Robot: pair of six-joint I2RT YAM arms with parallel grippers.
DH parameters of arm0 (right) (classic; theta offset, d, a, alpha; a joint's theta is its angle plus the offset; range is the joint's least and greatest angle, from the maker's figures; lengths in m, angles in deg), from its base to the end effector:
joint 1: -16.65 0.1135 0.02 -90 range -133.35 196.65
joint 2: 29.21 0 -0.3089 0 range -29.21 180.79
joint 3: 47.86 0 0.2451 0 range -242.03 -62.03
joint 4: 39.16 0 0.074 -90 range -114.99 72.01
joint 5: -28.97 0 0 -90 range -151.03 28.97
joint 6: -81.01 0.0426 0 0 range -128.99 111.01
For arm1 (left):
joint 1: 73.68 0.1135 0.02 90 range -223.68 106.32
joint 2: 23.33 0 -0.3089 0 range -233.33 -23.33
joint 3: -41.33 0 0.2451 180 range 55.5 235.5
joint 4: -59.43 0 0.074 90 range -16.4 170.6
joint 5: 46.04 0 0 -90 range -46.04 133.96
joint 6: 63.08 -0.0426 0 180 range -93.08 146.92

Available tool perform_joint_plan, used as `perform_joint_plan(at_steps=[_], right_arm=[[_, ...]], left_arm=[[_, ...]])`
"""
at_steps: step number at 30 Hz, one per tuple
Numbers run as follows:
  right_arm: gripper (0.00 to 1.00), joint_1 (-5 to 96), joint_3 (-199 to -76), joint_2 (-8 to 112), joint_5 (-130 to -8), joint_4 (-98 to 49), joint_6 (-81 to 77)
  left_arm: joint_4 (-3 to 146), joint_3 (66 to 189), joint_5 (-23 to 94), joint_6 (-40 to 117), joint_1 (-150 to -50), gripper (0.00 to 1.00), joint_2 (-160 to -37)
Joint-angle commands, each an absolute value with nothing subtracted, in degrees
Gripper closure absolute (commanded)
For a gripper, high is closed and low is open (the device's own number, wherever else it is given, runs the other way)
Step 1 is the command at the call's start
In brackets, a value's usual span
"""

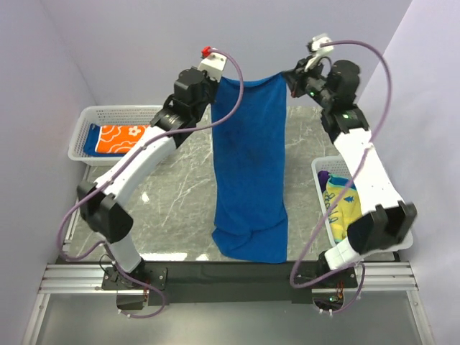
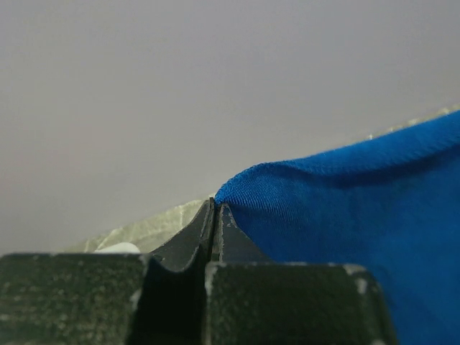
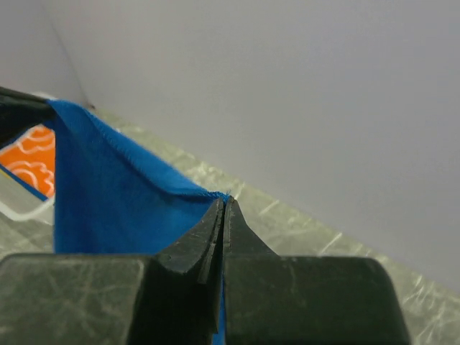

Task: Fold and stack the towels
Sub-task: Flatten out the crumpled towel, then fold the towel

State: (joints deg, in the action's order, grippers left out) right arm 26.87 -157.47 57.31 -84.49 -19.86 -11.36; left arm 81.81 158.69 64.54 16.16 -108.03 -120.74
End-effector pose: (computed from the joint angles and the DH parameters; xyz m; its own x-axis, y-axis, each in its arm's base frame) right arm 0.3311 0.0769 0.5254 0.0879 -0.0227 -0.9959 -0.5505 0.8321 -0.0676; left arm 0.3420 -0.2156 0.4986 0.0101 0.2048 -0.9788 0.2406 0.9495 0.2012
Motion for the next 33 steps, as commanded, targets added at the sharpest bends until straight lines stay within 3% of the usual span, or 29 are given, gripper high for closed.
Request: perform_joint_plan(at_steps=[1, 17, 33], right_arm=[[1.00, 26.5, -159.1, 58.7, -83.2, -26.0, -13.6], [1.00, 26.7, -153.4, 66.5, -82.8, -25.4, -15.8], [1.00, 26.6, -138.8, 61.0, -77.6, -19.4, -14.9]], left_arm=[[74.2, 161.3, 61.4, 17.9, -106.7, 1.00, -122.0], [72.0, 156.2, 57.9, 19.0, -103.3, 1.00, -128.2], [76.9, 137.5, 51.4, 21.0, -103.1, 1.00, -121.4]])
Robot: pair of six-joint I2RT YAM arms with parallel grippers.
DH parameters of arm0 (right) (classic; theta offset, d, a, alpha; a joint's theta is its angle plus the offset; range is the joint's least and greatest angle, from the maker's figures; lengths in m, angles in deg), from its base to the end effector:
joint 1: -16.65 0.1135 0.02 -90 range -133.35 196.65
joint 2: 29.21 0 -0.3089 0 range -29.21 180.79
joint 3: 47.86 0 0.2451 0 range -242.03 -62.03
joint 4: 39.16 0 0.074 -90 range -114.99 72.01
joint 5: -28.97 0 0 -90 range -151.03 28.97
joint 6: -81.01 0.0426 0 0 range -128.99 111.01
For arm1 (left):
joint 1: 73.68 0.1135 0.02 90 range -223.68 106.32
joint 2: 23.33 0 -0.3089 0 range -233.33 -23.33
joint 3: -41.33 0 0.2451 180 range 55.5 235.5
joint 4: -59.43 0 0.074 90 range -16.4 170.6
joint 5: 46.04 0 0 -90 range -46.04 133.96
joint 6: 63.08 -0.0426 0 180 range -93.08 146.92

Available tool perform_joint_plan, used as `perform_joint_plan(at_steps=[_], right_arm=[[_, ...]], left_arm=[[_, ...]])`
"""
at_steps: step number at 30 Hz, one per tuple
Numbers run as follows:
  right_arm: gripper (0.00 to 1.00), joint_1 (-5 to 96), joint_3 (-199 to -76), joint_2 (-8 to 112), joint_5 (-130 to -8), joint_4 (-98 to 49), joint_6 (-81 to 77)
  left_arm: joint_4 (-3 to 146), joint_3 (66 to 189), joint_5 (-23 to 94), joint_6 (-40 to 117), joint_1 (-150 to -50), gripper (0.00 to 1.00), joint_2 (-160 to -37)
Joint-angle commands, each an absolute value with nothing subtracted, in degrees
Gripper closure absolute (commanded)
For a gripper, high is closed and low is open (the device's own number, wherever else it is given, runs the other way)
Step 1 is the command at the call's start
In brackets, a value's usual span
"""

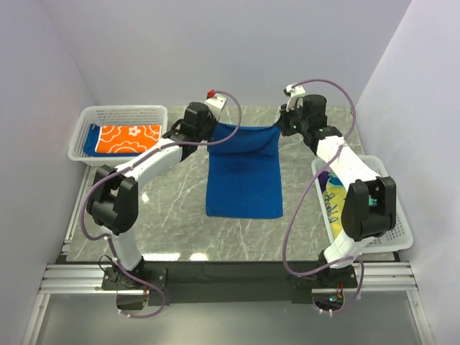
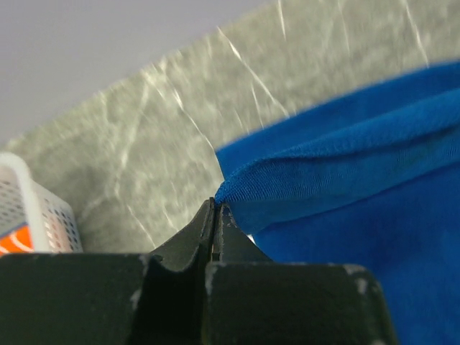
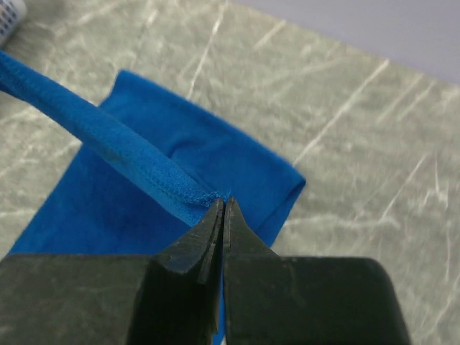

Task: Fold and stack the towels
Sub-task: Fold the towel

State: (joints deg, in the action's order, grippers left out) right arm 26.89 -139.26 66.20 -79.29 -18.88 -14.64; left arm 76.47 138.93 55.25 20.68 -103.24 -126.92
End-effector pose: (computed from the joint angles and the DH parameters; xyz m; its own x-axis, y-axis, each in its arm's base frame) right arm 0.3892 0.0839 0.3568 -0.3585 -0.1598 -0.9197 -0.4875 0.8723 0.0385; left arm 0.3894 -0.2112 0.3429 -0.3027 0.2942 -0.9065 0.3621 0.9153 0.1762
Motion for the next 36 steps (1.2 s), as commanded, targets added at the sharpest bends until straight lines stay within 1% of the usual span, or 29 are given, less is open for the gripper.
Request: perform_joint_plan(at_steps=[1, 6, 11, 15, 21, 26, 27, 29, 36], right_arm=[[1.00, 26.6, -138.4, 60.4, -77.8, -19.1, -15.0], [1.00, 26.6, -133.3, 56.0, -79.5, -17.7, -13.7], [1.00, 26.6, -127.5, 51.0, -78.8, -17.3, -10.3], [1.00, 26.6, -125.5, 48.3, -76.9, -18.1, -9.5], [1.00, 26.6, -126.2, 47.2, -76.3, -17.0, -10.0], [1.00, 26.7, -122.9, 45.1, -76.2, -16.5, -8.0], [1.00, 26.8, -122.2, 44.4, -76.6, -16.1, -7.3], [1.00, 26.8, -120.2, 42.9, -76.5, -16.0, -6.1], [1.00, 26.8, -117.4, 39.2, -75.3, -11.3, -2.8]], left_arm=[[77.5, 136.9, 50.6, 20.3, -103.2, 1.00, -120.1], [81.5, 133.0, 46.3, 19.8, -103.2, 1.00, -116.1], [84.3, 128.6, 43.0, 22.5, -103.6, 1.00, -111.8], [84.5, 126.4, 43.2, 23.8, -103.9, 1.00, -109.6], [85.4, 126.3, 42.6, 25.4, -104.4, 1.00, -107.9], [87.3, 124.1, 42.2, 26.5, -105.6, 1.00, -106.4], [87.4, 123.5, 42.8, 29.3, -105.7, 1.00, -106.1], [87.5, 121.9, 43.1, 29.9, -105.7, 1.00, -104.9], [91.3, 120.8, 43.1, 31.0, -106.3, 1.00, -102.1]])
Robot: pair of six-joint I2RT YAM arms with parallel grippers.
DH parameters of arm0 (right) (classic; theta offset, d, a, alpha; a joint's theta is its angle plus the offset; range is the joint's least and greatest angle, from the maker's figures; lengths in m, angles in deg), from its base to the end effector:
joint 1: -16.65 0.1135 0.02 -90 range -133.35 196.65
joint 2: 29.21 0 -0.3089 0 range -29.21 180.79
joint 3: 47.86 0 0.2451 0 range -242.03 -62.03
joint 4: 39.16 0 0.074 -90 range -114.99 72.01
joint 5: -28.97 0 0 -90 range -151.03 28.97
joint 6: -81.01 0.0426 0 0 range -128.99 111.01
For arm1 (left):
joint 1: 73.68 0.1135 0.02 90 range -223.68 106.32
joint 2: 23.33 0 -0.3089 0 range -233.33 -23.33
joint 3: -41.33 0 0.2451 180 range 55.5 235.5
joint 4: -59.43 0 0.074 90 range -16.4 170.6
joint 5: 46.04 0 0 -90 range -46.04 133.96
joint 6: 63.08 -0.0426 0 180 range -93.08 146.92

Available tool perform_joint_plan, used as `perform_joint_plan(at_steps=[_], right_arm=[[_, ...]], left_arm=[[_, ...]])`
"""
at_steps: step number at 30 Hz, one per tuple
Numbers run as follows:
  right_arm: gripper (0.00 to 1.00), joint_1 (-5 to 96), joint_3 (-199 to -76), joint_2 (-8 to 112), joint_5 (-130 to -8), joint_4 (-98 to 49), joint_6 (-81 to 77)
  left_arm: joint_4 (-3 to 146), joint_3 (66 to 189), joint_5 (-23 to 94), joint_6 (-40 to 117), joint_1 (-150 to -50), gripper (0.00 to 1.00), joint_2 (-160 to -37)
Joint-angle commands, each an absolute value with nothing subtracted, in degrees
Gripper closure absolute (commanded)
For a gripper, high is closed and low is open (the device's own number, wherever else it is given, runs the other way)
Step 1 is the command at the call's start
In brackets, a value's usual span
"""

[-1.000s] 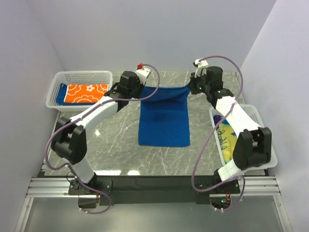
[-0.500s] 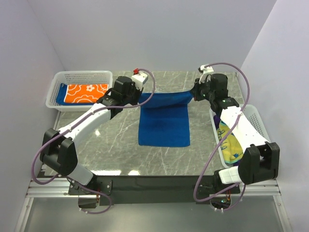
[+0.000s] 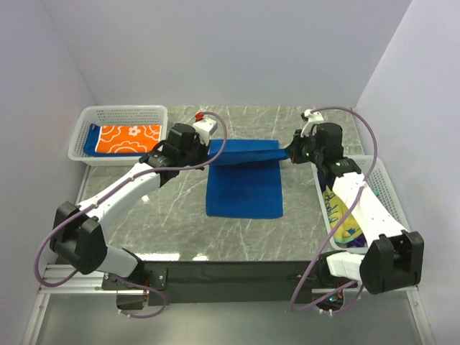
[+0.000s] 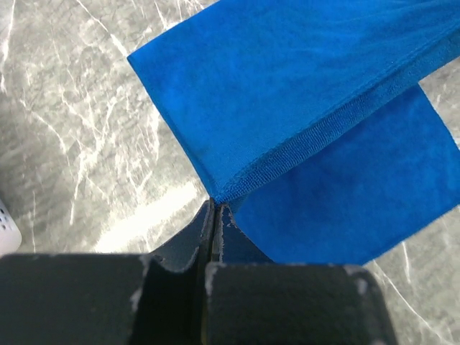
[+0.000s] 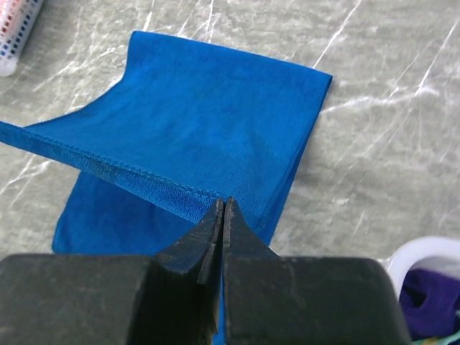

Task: Fold and stack the towels
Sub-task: Fold the towel

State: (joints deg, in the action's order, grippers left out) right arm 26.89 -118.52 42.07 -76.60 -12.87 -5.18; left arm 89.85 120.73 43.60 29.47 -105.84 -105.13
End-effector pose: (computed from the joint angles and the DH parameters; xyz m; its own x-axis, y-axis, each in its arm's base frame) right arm 0.2622 0.0590 0.3513 -0.4714 -0.0201 -0.8817 -0.3763 0.9088 0.1805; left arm 0.2698 -0.1699 0.3458 -0.4823 0.2507 -0.8394 0.5158 0.8557 -0.0408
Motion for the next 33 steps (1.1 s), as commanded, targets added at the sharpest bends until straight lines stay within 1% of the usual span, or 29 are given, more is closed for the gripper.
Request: perform_joint_plan(at_steps=[1, 6, 10, 20, 26, 33], right_arm=[[1.00, 26.8, -116.9, 38.3, -75.4, -11.0, -1.9], [1.00, 26.8, -113.5, 36.8, -74.8, -8.5, 1.5], [1.00, 26.8, -110.6, 35.7, -76.8, -7.2, 5.1], [1.00, 26.7, -104.9, 33.5, -77.7, -5.5, 10.4], [1.00, 26.7, -102.0, 37.1, -78.3, -5.7, 13.8], [1.00, 26.5, -100.6, 44.2, -77.6, -5.8, 16.8]], left_arm=[[92.0, 120.7, 43.2, 31.2, -106.4, 1.00, -101.5], [94.9, 118.0, 42.6, 33.6, -107.5, 1.00, -99.7], [95.5, 114.4, 43.2, 35.1, -109.3, 1.00, -98.6], [97.2, 109.7, 43.8, 43.2, -110.8, 1.00, -99.7], [96.7, 106.6, 43.8, 47.1, -110.9, 0.99, -103.9], [96.0, 106.0, 43.7, 48.9, -110.9, 0.99, -109.9]])
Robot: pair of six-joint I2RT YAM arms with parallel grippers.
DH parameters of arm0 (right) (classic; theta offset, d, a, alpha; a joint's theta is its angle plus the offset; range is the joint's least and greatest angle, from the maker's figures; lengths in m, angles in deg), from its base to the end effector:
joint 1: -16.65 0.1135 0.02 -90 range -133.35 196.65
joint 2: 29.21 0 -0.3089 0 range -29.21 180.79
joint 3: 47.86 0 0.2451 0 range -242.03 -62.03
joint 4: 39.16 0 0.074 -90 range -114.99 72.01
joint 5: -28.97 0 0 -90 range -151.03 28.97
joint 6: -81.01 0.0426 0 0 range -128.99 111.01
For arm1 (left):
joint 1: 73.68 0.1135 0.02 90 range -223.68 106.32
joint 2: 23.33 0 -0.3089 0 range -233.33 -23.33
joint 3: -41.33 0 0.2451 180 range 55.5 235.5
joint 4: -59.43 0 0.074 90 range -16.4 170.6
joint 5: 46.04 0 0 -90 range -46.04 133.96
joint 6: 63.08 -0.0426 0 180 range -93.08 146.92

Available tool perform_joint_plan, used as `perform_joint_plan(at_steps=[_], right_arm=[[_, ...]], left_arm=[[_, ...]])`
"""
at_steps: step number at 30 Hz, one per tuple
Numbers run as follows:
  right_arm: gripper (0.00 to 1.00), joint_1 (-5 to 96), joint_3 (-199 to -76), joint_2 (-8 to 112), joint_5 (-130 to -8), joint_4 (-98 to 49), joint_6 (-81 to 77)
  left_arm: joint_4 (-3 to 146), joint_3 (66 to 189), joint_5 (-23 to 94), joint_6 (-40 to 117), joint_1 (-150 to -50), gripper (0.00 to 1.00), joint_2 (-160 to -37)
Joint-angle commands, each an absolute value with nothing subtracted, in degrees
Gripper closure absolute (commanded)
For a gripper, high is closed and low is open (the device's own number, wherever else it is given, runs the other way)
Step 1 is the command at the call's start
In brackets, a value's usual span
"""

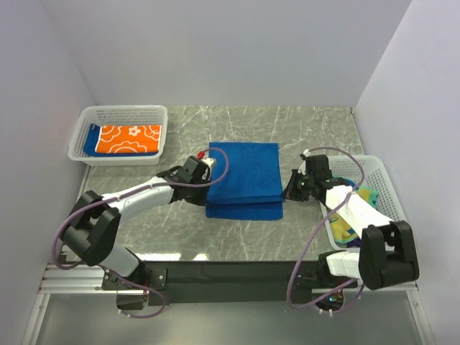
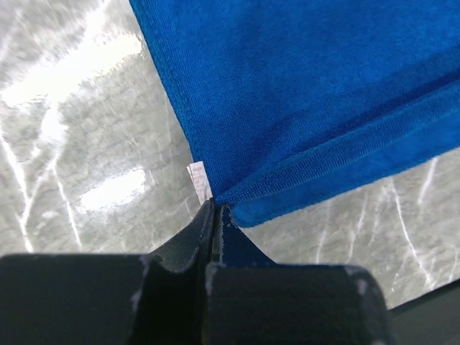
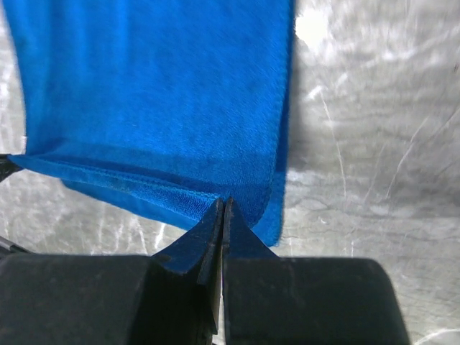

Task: Fold and stack the towels
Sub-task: Fold the towel

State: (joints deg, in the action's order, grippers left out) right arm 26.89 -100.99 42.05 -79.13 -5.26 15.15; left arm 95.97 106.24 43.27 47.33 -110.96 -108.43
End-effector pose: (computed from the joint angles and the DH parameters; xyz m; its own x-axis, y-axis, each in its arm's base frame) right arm 0.2182 0.0529 0.2395 -0.8540 0.2408 -0.4613 -0.0086 0.8799 0.4751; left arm 0.2285 -0.1746 0.2392 -0.8366 0.1986 -0.5106 0.3406 0.9185 -0.2007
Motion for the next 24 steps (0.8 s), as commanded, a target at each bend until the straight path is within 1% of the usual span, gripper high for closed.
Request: perform_joint_plan(at_steps=[1, 4, 8, 15, 24], right_arm=[[1.00, 26.5, -100.7, 44.9, -77.4, -5.7, 16.7], [1.00, 26.4, -100.7, 46.6, -76.8, -5.9, 16.5], [1.00, 26.4, -101.4, 45.1, -75.1, -5.2, 16.1], [1.00, 26.3, -104.3, 37.8, -71.2, -0.5, 15.7], [1.00, 26.4, -100.7, 31.8, -73.2, 0.6, 17.6]], left_arm=[[96.1, 106.1, 43.8, 49.0, -110.9, 1.00, -110.5], [96.8, 106.9, 43.8, 49.1, -110.9, 1.00, -111.9], [98.2, 108.3, 43.8, 48.7, -110.9, 1.00, -111.6], [101.5, 112.1, 43.8, 48.2, -111.0, 1.00, -107.8], [103.6, 111.0, 43.8, 48.6, -111.4, 1.00, -104.7]])
